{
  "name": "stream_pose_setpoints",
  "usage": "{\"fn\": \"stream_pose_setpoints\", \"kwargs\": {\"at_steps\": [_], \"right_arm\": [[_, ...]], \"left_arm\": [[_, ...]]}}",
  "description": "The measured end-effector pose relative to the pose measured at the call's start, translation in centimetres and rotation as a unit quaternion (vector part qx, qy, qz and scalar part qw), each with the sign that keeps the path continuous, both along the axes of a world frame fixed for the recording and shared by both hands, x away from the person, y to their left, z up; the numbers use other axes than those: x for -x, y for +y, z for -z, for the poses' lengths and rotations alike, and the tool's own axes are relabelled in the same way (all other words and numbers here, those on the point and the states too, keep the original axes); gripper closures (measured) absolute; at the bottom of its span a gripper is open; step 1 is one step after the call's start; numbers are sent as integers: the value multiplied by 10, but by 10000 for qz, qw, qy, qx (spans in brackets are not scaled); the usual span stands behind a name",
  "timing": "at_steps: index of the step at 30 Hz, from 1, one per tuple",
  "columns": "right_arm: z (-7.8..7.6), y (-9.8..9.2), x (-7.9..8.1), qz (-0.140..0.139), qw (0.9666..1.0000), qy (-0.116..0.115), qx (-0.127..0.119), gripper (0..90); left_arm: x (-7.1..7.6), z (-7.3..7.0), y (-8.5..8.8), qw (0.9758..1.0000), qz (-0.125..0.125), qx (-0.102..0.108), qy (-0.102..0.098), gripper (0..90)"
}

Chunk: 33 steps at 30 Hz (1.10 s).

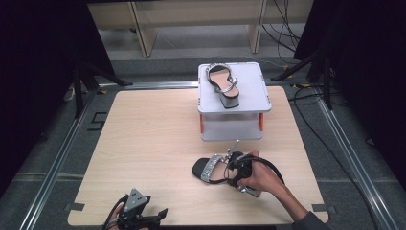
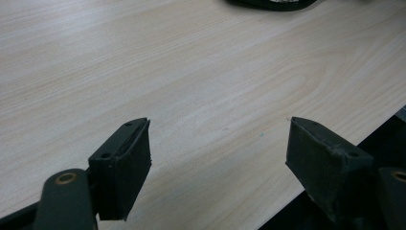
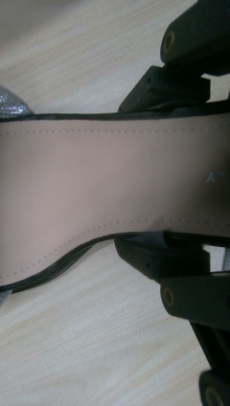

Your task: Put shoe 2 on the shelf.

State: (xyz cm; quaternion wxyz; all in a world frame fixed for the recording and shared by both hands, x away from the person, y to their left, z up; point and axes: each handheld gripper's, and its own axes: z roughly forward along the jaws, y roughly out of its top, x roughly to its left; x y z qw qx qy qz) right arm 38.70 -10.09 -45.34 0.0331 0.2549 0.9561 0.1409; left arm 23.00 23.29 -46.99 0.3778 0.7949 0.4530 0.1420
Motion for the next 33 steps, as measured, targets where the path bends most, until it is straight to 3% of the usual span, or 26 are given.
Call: {"fn": "stream_pose_setpoints", "kwargs": {"at_steps": [1, 5, 7, 8, 9, 12, 13, 14, 17, 22, 24, 25, 26, 32, 33], "right_arm": [[0, 0, -2, -30, 10000, 18, -4, 428], [-1, 0, 0, 28, 10000, 21, -1, 431], [-2, 0, 0, 18, 10000, -42, -34, 432], [-4, -1, -1, 35, 9999, -32, -91, 432], [-12, -3, -2, 250, 9994, 133, -215, 432], [-23, -7, -7, 136, 9990, 65, -419, 432], [-37, -11, -11, 86, 9983, 71, -581, 432], [-37, -11, -11, 86, 9983, 71, -581, 432], [-65, -15, -14, 119, 9968, 31, -786, 432], [-121, -24, -20, 99, 9932, -168, -1148, 432], [-147, -28, -25, 167, 9909, -288, -1307, 432], [-157, -28, -25, 330, 9907, -221, -1300, 432], [-166, -30, -29, 222, 9895, -382, -1375, 432], [-223, -41, -54, 659, 9823, -654, -1626, 432], [-236, -45, -66, 934, 9797, -683, -1634, 432]], "left_arm": [[0, 0, -1, 10000, -32, 50, -15, 227], [0, 0, 2, 10000, 0, -68, -5, 228], [-2, 0, 3, 9998, 93, -123, -114, 228], [-2, 0, 3, 9999, 56, -99, -101, 228], [-1, 0, 3, 9999, 53, -92, -95, 229], [1, -1, 1, 10000, -49, 15, 16, 229], [1, -1, 2, 10000, -41, 9, 18, 229], [1, -1, 2, 10000, -41, 9, 18, 228], [1, -1, 2, 10000, -42, 4, 16, 229], [1, -1, 2, 10000, -46, 3, 22, 228], [1, -1, 2, 10000, -45, 11, 28, 229], [1, -1, 2, 10000, -44, 6, 29, 229], [0, -1, 2, 10000, -21, 0, 21, 229], [0, 0, 3, 10000, -75, 50, 16, 226], [0, 1, 4, 10000, -75, -8, -14, 225]]}}
